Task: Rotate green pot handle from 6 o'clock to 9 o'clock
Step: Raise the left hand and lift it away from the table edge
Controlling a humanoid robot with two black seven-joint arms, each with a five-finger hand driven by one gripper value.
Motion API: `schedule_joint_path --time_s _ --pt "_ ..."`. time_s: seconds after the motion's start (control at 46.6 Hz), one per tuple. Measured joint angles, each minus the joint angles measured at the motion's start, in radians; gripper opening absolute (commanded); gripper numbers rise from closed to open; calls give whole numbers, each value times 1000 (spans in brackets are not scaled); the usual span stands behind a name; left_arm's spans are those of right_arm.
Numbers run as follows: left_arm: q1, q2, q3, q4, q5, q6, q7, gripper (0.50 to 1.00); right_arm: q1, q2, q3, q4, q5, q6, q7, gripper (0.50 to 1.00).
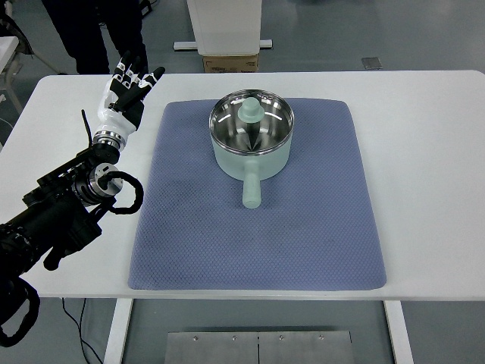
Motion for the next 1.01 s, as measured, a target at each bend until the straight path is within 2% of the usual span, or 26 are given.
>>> schedule_joint_path --time_s 1.008 --pt "-29 26 -2 -5 129 -4 6 1000 0 0 0 0 0 0 0 1000"
